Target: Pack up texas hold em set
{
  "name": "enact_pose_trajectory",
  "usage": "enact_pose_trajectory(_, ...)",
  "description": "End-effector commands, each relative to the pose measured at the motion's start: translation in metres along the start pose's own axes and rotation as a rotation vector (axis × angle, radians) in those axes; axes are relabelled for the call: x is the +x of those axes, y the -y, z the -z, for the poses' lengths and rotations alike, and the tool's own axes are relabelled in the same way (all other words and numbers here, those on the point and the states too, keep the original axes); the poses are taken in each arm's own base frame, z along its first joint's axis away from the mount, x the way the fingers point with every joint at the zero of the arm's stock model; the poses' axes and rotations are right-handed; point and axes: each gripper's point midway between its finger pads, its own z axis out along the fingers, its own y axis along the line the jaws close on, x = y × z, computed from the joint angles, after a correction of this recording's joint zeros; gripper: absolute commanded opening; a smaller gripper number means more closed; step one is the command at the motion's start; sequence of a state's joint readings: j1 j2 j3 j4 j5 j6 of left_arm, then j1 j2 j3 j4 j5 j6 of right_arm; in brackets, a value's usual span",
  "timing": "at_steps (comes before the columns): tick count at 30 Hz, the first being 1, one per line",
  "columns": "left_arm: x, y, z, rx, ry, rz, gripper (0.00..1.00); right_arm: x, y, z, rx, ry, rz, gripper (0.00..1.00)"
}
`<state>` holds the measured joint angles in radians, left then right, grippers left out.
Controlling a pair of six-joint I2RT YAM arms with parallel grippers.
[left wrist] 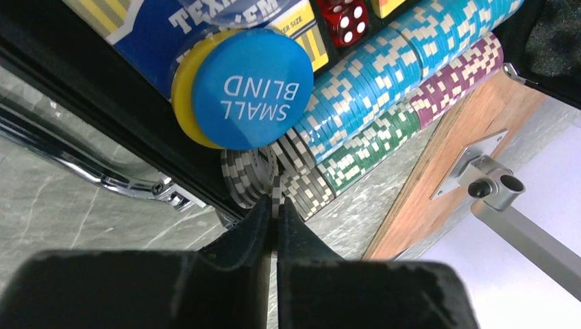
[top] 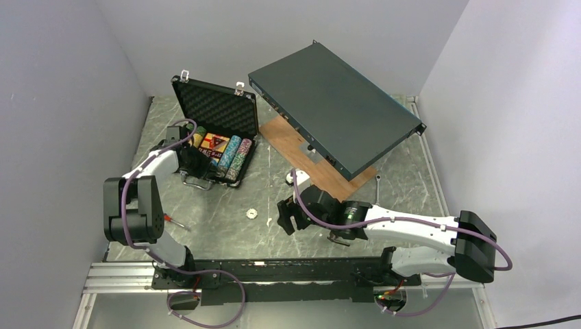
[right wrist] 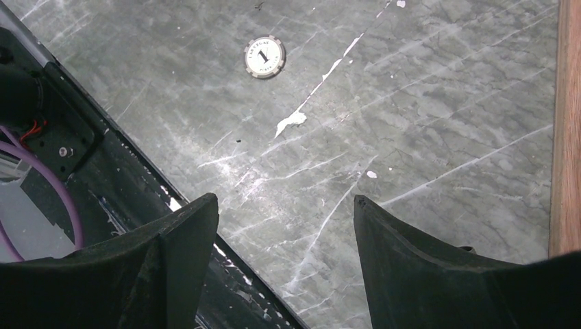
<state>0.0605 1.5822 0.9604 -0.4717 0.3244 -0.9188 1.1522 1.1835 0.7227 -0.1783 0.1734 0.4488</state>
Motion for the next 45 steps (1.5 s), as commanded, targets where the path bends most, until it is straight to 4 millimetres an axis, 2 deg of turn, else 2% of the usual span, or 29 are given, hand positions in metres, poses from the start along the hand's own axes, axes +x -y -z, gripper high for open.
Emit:
enact_pose_trajectory(1,-0.015,0.010,-0.001,0.014,0.029,-0.020,0.10,-0.012,-0.008,0.005,-0.032,0.049,-0.012,0.74)
enact_pose_trajectory(8,-0.014,0.010,0.004,0.027,0.047,-0.026,0.39,-0.011,-0.012,0.001,-0.051,0.043,-0.014,0.74)
enact_pose_trajectory(15,-0.011,0.014,0.025,0.049,0.069,-0.080,0.50,-0.008,-0.016,-0.004,-0.056,0.027,-0.004,0.74)
enact_pose_trajectory(18,-0.004,0.018,0.039,0.089,0.074,-0.131,0.55,-0.010,-0.017,-0.008,-0.048,0.017,-0.004,0.74)
enact_pose_trajectory(22,0.013,0.020,0.061,0.168,0.079,-0.241,0.61,-0.008,-0.017,-0.022,-0.002,-0.024,-0.001,0.80)
enact_pose_trajectory(25,0.034,0.013,0.076,0.215,0.048,-0.335,0.64,-0.002,-0.027,-0.035,-0.007,-0.061,0.009,0.87)
enact_pose_trajectory(29,0.073,-0.010,0.087,0.247,-0.002,-0.404,0.69,0.006,-0.046,-0.052,-0.034,-0.088,0.009,0.96)
enact_pose_trajectory(31,0.087,-0.028,0.091,0.235,0.007,-0.419,0.81,0.006,-0.050,-0.060,-0.010,-0.092,0.007,0.96)
enact_pose_trajectory(34,0.094,-0.045,0.104,0.198,0.053,-0.455,0.83,-0.001,-0.048,-0.071,0.051,-0.076,-0.001,0.95)
enact_pose_trajectory(36,0.097,-0.050,0.117,0.185,0.074,-0.471,0.85,-0.004,-0.047,-0.079,0.081,-0.080,0.013,0.93)
enact_pose_trajectory(37,0.098,-0.048,0.122,0.195,0.083,-0.480,0.93,-0.003,-0.048,-0.085,0.091,-0.092,0.026,0.91)
enact_pose_trajectory(38,0.099,-0.046,0.127,0.199,0.090,-0.482,0.95,-0.003,-0.047,-0.091,0.109,-0.102,0.042,0.90)
enact_pose_trajectory(45,0.086,-0.051,0.149,0.113,0.168,-0.522,0.96,-0.010,-0.054,-0.129,0.147,-0.129,0.095,0.84)
